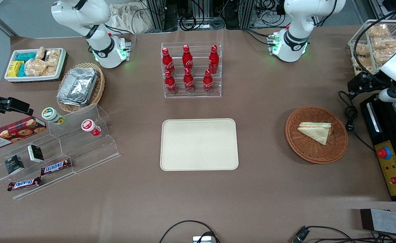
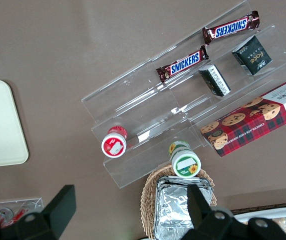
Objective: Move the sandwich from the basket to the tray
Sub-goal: 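Move the left gripper over the wicker basket toward the wrapped sandwich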
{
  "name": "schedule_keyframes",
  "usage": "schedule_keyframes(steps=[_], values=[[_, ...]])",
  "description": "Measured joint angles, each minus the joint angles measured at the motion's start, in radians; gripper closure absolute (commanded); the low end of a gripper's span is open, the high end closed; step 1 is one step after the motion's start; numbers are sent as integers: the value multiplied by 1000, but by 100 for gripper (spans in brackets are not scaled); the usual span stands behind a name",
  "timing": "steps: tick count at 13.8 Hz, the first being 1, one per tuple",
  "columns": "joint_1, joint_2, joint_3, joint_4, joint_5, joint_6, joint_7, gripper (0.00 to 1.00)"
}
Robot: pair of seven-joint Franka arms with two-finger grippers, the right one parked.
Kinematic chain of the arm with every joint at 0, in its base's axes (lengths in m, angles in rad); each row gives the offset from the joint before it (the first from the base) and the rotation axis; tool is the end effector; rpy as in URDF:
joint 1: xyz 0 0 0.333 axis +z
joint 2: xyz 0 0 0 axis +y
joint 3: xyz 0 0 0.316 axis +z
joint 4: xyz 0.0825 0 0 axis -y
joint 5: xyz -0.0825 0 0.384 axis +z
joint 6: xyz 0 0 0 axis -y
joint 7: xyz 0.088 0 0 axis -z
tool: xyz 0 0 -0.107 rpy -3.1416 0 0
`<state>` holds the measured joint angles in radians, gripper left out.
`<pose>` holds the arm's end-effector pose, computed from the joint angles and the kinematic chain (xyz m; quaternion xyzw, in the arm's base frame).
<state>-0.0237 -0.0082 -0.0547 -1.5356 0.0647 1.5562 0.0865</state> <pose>0.5498 -0.0363 0.6445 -0.9960 0.0814 -0.0143 0.0326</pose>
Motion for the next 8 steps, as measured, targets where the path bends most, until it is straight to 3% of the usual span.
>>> schedule_keyframes(steps=[4,8], values=[[0,1,2,1,-30,-1,-47,0],[3,39,7,-4,-47,-16,-339,0]])
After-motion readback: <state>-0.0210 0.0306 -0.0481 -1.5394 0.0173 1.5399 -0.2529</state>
